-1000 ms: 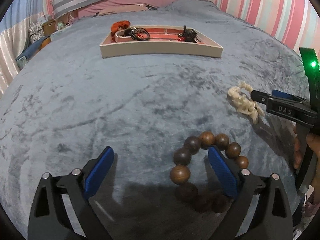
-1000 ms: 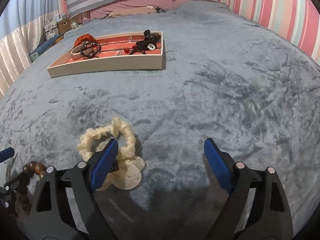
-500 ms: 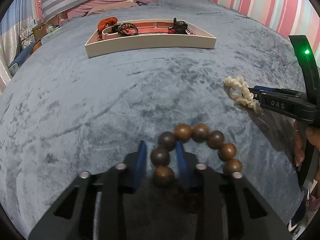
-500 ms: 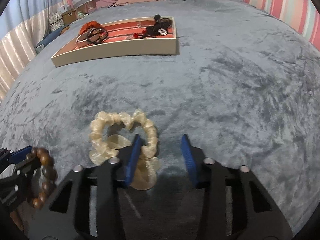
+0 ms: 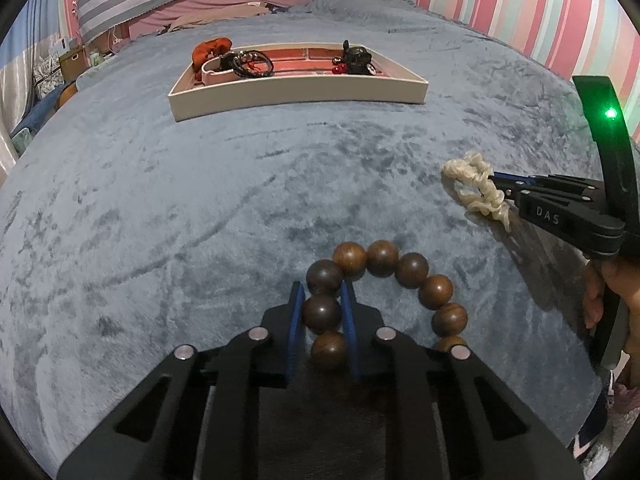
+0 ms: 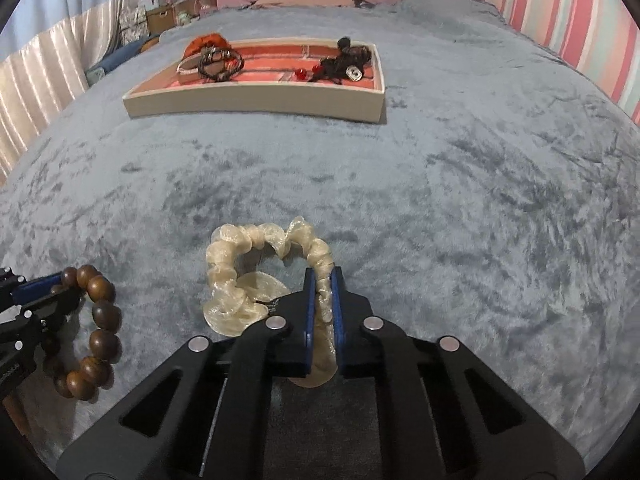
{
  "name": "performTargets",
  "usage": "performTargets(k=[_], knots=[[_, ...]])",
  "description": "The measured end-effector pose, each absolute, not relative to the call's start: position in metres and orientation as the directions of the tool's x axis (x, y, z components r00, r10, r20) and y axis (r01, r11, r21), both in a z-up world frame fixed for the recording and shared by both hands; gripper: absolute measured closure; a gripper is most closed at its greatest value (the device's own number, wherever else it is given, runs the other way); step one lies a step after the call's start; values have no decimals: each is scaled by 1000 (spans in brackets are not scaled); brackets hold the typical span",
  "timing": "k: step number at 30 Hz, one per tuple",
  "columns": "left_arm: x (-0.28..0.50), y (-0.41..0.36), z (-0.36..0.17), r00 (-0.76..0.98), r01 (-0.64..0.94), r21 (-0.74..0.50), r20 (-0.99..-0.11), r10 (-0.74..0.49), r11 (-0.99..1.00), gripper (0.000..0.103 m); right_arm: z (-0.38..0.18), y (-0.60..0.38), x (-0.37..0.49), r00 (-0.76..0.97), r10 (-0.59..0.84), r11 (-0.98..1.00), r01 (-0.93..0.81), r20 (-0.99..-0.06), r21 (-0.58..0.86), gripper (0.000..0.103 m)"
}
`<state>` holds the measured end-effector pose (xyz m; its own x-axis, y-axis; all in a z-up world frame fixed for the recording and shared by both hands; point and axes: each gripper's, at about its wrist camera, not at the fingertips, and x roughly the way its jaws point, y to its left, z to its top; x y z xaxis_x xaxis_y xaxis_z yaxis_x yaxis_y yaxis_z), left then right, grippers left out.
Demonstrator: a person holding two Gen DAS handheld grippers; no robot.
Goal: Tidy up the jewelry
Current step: 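Grasp the brown bead bracelet with the left tool while the right tool grasps the cream scrunchie, then carry both items into the tray and open both tools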
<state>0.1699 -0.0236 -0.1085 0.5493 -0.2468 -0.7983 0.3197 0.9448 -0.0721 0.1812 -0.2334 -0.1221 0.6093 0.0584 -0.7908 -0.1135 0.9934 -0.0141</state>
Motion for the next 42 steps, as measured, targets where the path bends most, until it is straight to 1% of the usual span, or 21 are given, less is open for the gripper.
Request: performTargets(k=[4,15,20,24,32,36,42], knots=[[172,-23,-104,561,324,-68,-789,-250,944,84,-114,-238,179,635,52,995,-99,-771,-15,95],[181,-24,-79,624,353,-68,-726,-289,933,84,-97,-245,182,688,41,998,-68,-724,-8,95],[191,-24,-64,643,368,-82,-697,-317,926,84,-91,-247,186,704,37,998,-56,-709,-3,95],[200,-29,-49,666,385,-69,-670,-329,920,84,-85,-247,194,713,35,999,-53,-700,-3,95],[232,-37,-24,700,403,-37,-632,-333,915,84,-73,-245,215,727,35,999,-45,-686,4,95],[255,-37,-12,713,391,-44,-617,-333,919,84,-61,-242,232,739,39,999,-43,-672,10,95],[290,-34,19,760,357,-32,-571,-311,933,84,-44,-233,267,757,43,999,-46,-652,12,95]])
